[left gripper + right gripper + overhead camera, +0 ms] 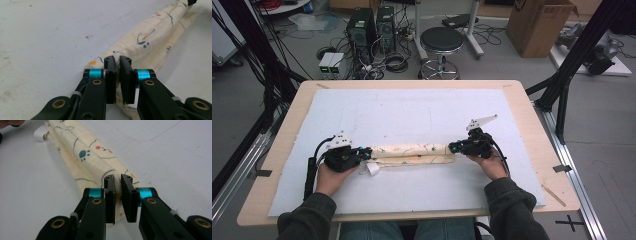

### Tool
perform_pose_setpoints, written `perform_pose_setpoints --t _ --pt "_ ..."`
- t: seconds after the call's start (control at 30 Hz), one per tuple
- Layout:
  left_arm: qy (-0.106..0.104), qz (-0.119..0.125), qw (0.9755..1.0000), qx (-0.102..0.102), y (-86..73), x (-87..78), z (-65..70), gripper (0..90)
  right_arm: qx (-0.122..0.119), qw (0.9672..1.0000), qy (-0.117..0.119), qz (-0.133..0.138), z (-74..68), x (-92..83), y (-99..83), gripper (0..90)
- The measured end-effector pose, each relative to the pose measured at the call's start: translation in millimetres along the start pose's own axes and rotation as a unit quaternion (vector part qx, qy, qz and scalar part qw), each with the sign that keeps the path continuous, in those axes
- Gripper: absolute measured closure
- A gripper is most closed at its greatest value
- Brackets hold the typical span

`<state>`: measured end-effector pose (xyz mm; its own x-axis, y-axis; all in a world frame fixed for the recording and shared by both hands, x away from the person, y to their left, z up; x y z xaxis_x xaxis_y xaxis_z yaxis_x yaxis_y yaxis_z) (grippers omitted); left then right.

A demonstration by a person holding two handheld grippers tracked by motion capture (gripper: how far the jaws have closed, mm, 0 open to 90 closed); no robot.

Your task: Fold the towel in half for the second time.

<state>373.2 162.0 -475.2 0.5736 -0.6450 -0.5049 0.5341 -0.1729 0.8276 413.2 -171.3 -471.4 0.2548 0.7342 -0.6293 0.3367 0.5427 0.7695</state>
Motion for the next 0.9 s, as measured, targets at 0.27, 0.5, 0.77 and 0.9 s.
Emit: perform_pose_setpoints --t 0.27,0.5,0.77,0.9 --pt "0.000 -0.018 0.9998 0.002 -8.3 -2.6 2.9 78.7 -0.007 1.0000 0.001 -0.007 -10.7 0.0 -9.5 72.6" --pt "-0.017 -0.015 0.9997 0.007 -7.2 -15.4 11.1 59.3 -0.005 0.9998 0.011 0.015 -19.3 -12.0 -7.9 61.1" --pt "-0.020 0.012 0.9997 0.006 16.3 -12.2 21.4 62.6 -0.029 0.9993 0.004 0.024 -28.2 -9.9 19.1 67.1" --pt "-0.028 -0.009 0.9994 0.017 23.2 10.1 33.6 83.2 -0.040 0.9991 0.009 0.011 -31.9 9.3 33.1 78.7"
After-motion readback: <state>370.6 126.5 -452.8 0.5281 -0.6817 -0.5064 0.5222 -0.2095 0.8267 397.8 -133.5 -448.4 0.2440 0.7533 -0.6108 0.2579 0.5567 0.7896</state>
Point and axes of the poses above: each handheld gripper's, and its own axes: x roughly forward along the jaws, y roughly out of its top, z roughly to its right, the point moved 8 cm from there along x, roughly forward along the jaws, and after that the axes turned 9 degrees about -x, right-handed, at the moved point
